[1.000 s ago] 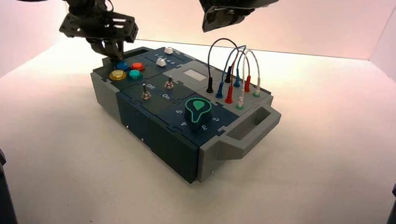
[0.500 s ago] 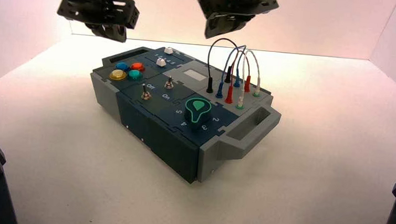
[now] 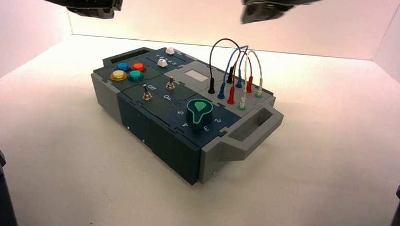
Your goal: Flip the top switch on with the right gripper.
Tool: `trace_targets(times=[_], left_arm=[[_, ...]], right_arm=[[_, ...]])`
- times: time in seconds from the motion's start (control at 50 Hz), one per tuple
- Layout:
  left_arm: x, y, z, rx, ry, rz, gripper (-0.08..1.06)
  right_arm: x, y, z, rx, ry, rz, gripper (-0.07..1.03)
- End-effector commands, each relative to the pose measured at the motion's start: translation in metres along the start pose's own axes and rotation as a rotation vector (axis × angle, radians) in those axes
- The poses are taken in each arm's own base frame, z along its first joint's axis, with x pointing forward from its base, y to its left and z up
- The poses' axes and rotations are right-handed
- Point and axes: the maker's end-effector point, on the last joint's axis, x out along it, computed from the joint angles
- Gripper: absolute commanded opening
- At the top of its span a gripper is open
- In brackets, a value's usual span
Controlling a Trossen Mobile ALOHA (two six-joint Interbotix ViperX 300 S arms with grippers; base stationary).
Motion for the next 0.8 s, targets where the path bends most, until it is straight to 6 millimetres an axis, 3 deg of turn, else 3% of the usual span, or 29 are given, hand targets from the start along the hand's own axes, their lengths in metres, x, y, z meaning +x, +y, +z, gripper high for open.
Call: trace_targets(times=[0.02,0.28,0.6,0.8], left_arm=[[0.001,0.002,0.008,-0.002,-0.026,0.006,-0.03],[0.005,0.001,0.008,-0.002,-0.019,0.006,-0.03],[0.004,0.002,0.009,-0.012,-0.024,0.007,-0.03],[0.004,0.001,0.008,-0.018,-0.021,0.005,-0.03]], right_arm=[[-0.011,-0.017,0.014,0.036,-0.062,-0.039,-0.02],[-0.018,-0.052,0.008,0.082,-0.137,-0.139,-0.02],[-0.028,-0.068,0.000,0.119,-0.179,-0.190,-0.02],[-0.029,-0.068,-0.005,0.136,-0.182,-0.193,-0.02]])
